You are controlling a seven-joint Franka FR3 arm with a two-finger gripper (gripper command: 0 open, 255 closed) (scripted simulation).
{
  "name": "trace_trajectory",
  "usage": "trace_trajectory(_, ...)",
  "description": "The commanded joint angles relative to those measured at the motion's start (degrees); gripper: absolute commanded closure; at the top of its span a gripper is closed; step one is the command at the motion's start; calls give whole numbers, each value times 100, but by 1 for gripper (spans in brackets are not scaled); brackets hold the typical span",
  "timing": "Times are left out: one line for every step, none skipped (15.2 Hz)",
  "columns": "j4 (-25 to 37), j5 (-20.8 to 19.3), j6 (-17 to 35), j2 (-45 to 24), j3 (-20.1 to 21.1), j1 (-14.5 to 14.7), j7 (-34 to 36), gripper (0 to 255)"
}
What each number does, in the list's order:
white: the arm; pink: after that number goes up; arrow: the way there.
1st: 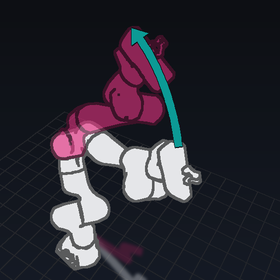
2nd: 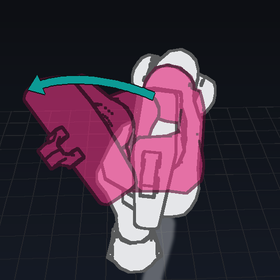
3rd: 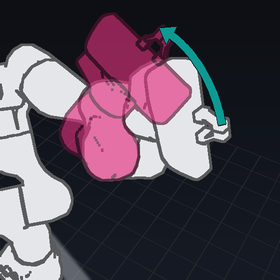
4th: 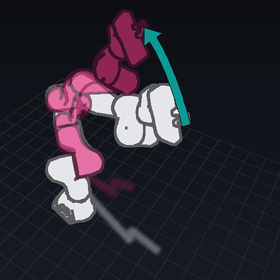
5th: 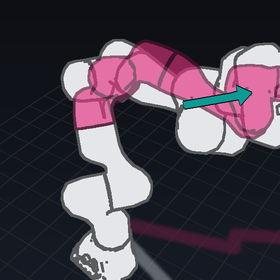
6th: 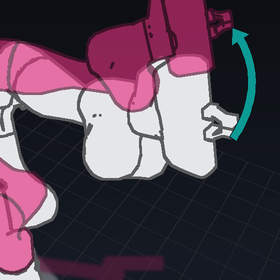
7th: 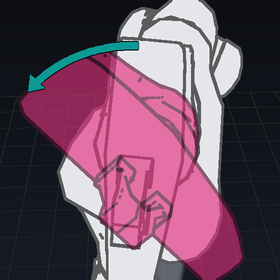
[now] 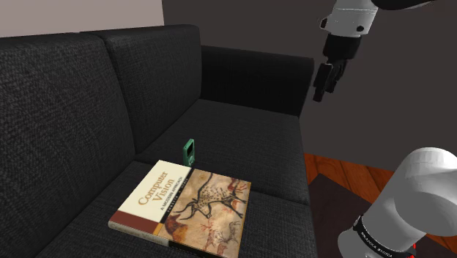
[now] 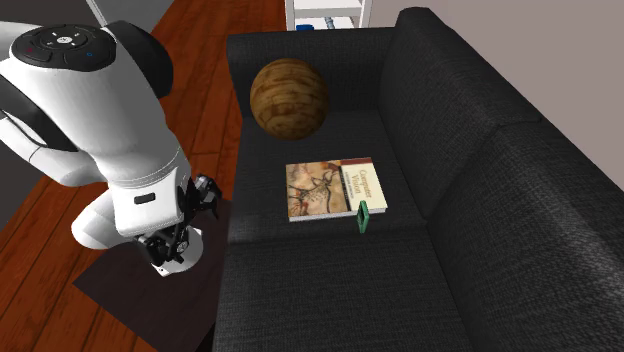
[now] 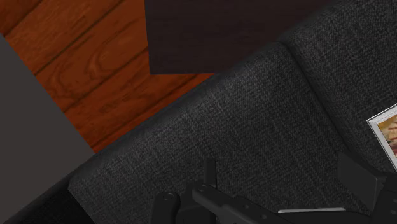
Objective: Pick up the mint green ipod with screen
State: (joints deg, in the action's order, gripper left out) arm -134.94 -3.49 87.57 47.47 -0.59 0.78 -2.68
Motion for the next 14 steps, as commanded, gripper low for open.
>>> trace_trajectory(0,0,0,0,0,0,0,0)
trace_trajectory(-9,59,137,-130,67,43,54,0)
trace_trajectory(-11,114,273,-266,133,86,107,0)
trace_trajectory(-6,168,409,-406,200,127,158,0)
trace_trajectory(5,219,542,-551,267,168,208,0)
trace_trajectory(22,268,675,-700,333,207,257,0)
trace_trajectory(46,313,805,-853,400,245,305,0)
trace_trajectory(77,355,933,-1011,466,283,352,0)
trace_trajectory(115,394,1058,-1171,532,320,399,0)
trace_trajectory(159,429,1181,-1336,597,355,446,0)
trace_trajectory(209,461,1301,-1503,663,389,492,0)
trace_trajectory(266,489,1418,-1674,728,421,538,0)
trace_trajectory(329,513,1531,-1847,793,452,584,0)
trace_trajectory(399,532,1640,-2023,858,482,631,0)
